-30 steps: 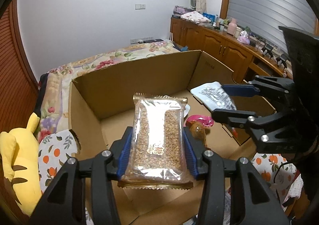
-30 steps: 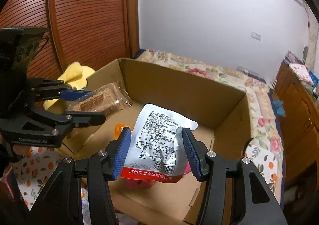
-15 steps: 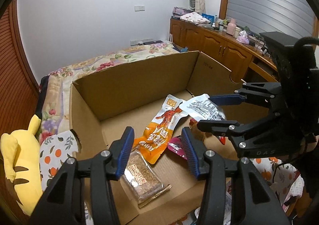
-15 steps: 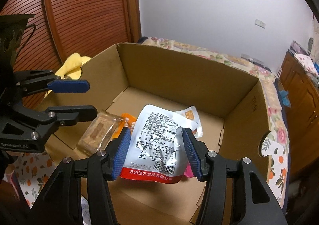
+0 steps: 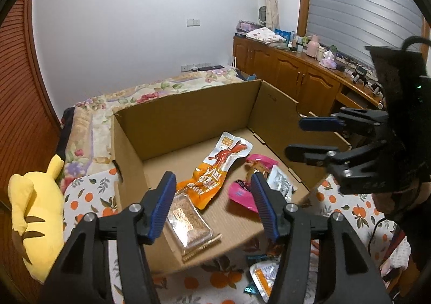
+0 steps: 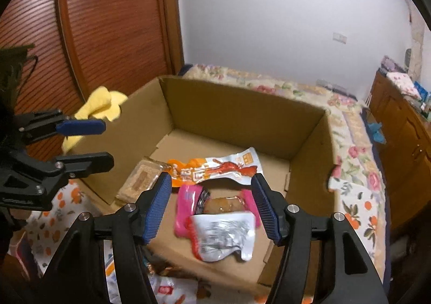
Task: Organize snacks
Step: 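Open both tools to release the snacks into the box and withdraw, then grasp the small white snack bar with left tool while right tool grasps the chicken-feet pouch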
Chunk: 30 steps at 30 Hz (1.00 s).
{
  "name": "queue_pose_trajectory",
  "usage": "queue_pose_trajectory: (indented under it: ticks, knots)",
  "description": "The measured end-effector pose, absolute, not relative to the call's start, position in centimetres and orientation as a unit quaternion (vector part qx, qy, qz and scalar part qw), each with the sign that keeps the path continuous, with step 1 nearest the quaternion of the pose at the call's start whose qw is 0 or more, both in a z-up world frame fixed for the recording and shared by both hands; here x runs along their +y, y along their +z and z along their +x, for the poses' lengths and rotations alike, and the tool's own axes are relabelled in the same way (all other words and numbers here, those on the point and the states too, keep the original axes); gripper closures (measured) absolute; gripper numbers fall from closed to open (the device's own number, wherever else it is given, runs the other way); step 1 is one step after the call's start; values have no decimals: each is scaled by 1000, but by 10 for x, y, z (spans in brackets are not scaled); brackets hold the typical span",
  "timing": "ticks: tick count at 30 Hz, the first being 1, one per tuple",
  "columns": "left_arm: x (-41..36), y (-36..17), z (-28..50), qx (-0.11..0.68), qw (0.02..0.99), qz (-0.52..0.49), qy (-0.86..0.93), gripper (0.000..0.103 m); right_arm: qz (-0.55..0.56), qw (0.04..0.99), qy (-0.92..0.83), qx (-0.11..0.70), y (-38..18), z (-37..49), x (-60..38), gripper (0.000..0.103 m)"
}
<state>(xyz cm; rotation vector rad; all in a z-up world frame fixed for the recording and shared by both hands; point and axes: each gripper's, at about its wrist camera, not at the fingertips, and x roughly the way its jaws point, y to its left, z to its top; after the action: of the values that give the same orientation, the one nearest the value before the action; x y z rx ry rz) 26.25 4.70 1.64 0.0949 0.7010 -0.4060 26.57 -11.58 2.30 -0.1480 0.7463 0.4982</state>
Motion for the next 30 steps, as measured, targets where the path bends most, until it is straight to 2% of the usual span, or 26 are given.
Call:
queue_pose_trajectory:
  ticks: [2, 15, 23, 30]
  knots:
    - [47, 20, 252, 335, 921, 48, -192, 39, -70, 901, 244, 351, 32, 252, -118, 40]
    - [41, 24, 188, 323, 925, 54, -193, 34, -82, 908, 243, 332, 47, 179, -130, 40]
    - [46, 14, 162, 331, 922, 52, -191, 33, -79, 902, 244, 348, 26, 149, -137, 40]
    - [53, -18, 146, 355, 914, 38, -191, 33, -74, 890, 246, 377, -11, 133, -138, 40]
